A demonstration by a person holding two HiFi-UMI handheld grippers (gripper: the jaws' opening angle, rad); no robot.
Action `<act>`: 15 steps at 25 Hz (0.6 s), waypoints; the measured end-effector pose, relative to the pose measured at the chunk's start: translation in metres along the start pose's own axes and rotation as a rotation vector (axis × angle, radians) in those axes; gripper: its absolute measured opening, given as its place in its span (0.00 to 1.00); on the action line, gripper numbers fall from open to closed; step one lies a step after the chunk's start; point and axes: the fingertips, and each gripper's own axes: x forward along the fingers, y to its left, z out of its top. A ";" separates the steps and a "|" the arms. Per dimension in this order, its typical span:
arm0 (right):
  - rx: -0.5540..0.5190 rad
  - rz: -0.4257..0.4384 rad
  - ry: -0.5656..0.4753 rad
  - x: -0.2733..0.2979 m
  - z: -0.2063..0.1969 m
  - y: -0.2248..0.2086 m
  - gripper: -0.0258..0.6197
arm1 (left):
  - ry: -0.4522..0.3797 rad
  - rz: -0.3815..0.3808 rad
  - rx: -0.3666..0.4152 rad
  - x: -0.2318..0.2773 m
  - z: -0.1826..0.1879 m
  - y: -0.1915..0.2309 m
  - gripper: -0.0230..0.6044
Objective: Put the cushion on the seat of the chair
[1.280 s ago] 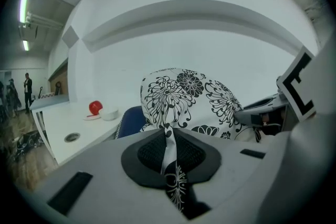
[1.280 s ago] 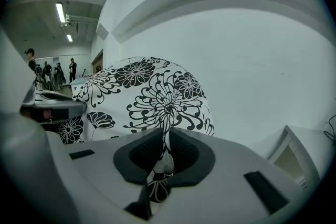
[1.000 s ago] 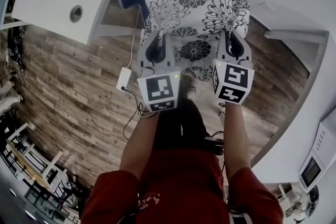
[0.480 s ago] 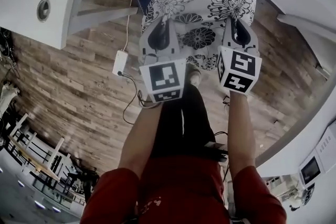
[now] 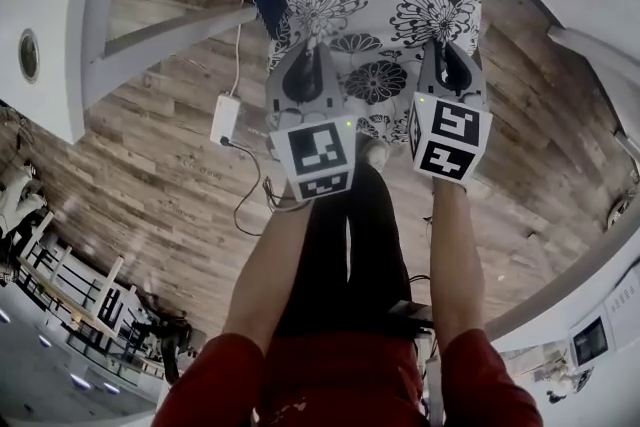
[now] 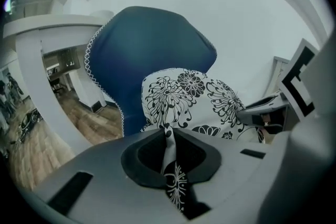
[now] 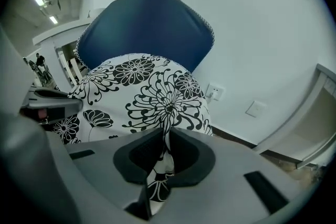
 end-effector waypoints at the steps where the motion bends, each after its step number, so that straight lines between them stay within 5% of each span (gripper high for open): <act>1: -0.004 0.002 0.005 0.007 -0.003 0.002 0.11 | 0.004 0.004 -0.002 0.005 -0.006 0.002 0.11; 15: -0.007 0.009 0.079 0.064 -0.039 0.014 0.11 | 0.073 -0.004 0.025 0.059 -0.059 0.015 0.11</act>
